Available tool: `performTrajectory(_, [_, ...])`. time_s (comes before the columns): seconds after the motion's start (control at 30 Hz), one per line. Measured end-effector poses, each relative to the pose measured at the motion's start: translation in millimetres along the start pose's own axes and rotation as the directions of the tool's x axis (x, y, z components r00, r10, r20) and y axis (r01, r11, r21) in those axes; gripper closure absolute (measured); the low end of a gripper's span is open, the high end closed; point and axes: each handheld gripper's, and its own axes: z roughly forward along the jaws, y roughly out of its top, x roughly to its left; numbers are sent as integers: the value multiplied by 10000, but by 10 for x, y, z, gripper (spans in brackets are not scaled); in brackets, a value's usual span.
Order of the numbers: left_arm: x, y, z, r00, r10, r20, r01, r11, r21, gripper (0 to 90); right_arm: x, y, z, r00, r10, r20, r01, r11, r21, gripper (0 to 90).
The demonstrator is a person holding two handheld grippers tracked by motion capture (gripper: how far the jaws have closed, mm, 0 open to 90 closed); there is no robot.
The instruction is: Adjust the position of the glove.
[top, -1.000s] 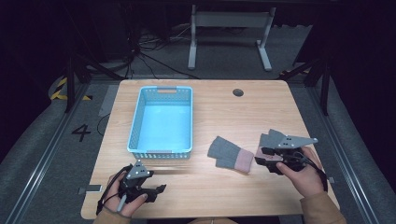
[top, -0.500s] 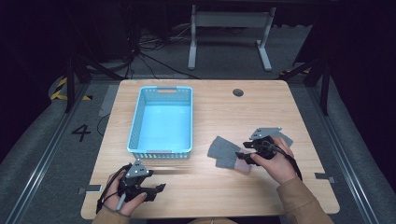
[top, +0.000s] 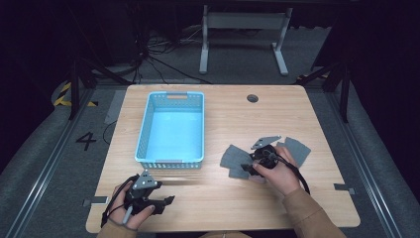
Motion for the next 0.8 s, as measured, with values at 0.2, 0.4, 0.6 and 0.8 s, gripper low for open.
performTrajectory(0.2, [-7,-6,4,10000,34,-67,-34,10000,-32,331,2,-38,67,9998,-161,142,161,9999,61,521])
performTrajectory(0.4, [-13,-6,4,9999,70,-82,-71,10000,-29,331,27,-17,59,9999,-138,20,137,9997,221,765])
performTrajectory(0.6, [-2,-5,1,10000,84,-17,-84,10000,5,331,-11,-14,30,9997,-141,-178,144,9998,128,803])
performTrajectory(0.8, [1,20,15,9999,118,87,-118,9999,-1,331,-1,-7,-123,9968,-627,-501,612,9977,-302,800])
